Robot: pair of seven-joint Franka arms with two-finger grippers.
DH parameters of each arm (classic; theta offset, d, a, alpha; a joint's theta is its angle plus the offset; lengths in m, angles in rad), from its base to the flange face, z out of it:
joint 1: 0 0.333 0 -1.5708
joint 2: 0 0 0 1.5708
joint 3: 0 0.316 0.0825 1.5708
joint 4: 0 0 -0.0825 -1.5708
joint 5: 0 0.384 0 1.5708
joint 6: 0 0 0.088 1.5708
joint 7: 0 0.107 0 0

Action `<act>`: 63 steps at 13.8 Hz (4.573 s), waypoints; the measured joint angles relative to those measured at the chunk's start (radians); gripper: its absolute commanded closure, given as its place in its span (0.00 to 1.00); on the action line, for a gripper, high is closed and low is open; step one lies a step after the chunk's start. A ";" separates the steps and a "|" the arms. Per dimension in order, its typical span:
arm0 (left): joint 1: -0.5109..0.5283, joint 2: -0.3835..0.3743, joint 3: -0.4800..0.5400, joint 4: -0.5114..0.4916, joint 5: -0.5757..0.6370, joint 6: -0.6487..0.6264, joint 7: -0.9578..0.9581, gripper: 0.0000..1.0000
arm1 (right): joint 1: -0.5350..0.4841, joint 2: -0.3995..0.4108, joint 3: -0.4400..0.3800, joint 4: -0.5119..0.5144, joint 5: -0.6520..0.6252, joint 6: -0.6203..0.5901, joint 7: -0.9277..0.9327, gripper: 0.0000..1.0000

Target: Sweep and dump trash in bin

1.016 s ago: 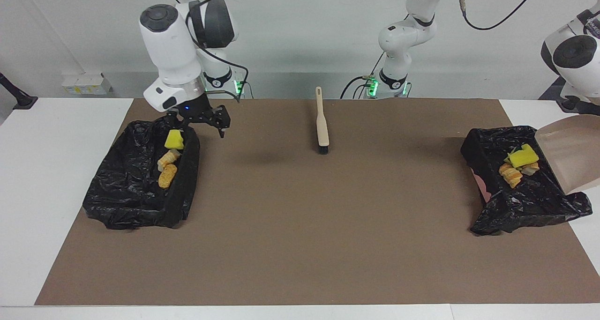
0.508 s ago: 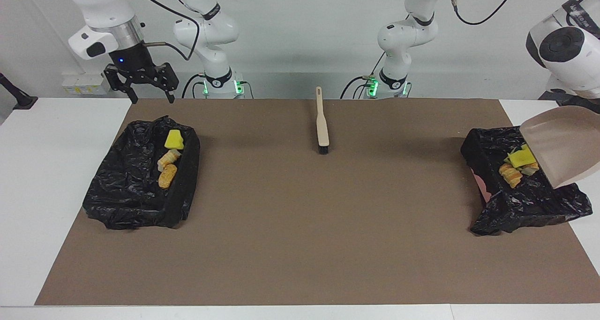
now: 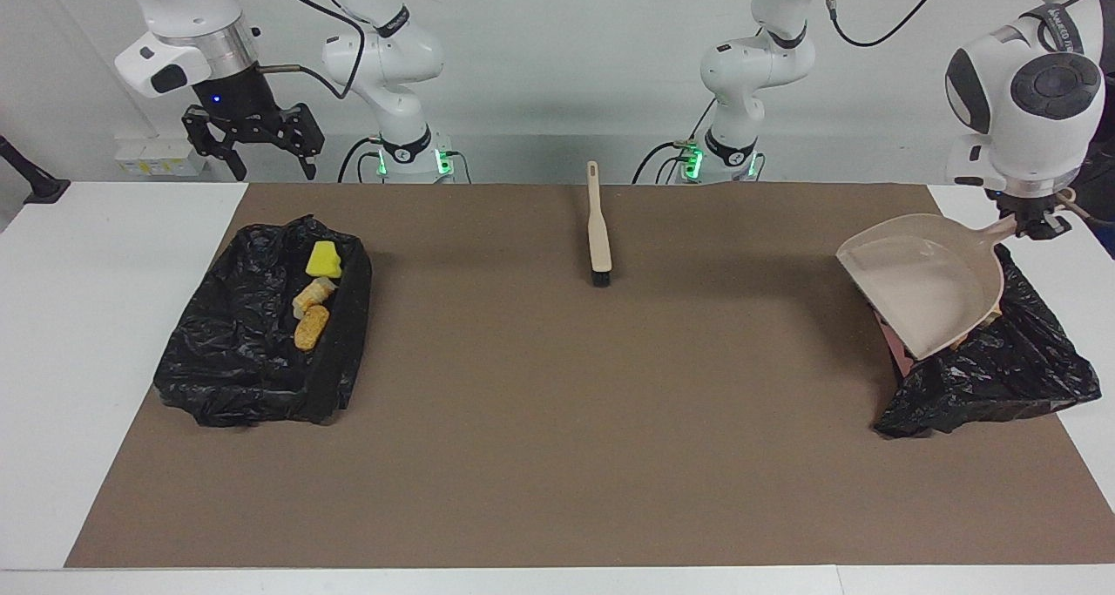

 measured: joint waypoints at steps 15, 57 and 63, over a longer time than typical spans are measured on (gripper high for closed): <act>-0.576 0.019 -0.011 -0.109 -0.478 0.108 -1.196 1.00 | -0.004 -0.043 0.010 0.010 -0.029 -0.077 -0.033 0.00; -0.155 0.112 0.038 0.092 -0.657 0.270 -1.069 0.00 | -0.004 -0.034 0.011 0.009 -0.033 -0.074 -0.035 0.00; -0.122 0.054 0.060 0.091 -0.581 0.198 -1.098 0.00 | -0.011 -0.007 0.011 0.035 -0.033 -0.072 -0.035 0.00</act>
